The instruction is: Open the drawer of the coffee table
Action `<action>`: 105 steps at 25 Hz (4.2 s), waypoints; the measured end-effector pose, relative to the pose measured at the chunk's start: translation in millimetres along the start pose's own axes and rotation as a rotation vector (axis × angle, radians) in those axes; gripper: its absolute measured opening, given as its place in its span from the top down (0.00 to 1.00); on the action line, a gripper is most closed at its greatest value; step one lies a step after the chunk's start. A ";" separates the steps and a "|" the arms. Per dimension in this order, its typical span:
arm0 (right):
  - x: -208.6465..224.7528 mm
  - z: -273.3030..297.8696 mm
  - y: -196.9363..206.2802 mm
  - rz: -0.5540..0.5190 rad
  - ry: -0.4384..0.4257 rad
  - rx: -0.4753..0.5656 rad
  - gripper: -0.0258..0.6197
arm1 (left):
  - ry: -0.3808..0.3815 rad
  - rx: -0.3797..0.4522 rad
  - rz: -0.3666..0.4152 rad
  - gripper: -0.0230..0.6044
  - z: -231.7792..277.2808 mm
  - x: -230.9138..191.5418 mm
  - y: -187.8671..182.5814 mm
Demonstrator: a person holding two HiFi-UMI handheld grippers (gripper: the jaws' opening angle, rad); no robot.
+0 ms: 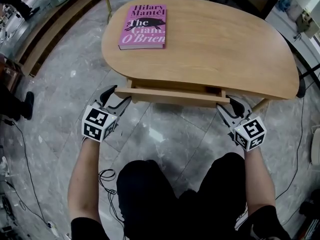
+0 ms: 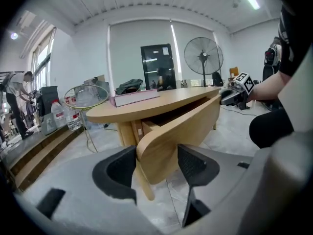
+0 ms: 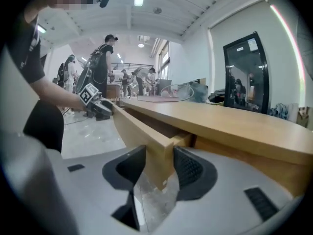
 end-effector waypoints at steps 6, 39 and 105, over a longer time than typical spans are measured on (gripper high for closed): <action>-2.7 -8.1 -1.4 0.002 -0.011 -0.039 0.72 | 0.029 -0.014 -0.031 0.57 -4.0 1.5 -1.4; -48.4 0.6 -43.6 -0.513 -0.182 -0.495 0.74 | 0.140 -0.168 0.535 0.62 -25.5 47.7 -21.6; -129.2 -12.5 -6.1 -0.516 -0.409 -0.632 0.84 | 0.314 -0.384 0.754 0.78 -90.6 87.3 10.9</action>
Point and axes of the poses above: the fingertips, and each gripper's own axes: z forward along the fingers, x to its right, y out of its underside, the point moved 10 cm from there along -z, backward along the fingers, and after that the axes turned 14 degrees about -y, right-handed, at the moved point
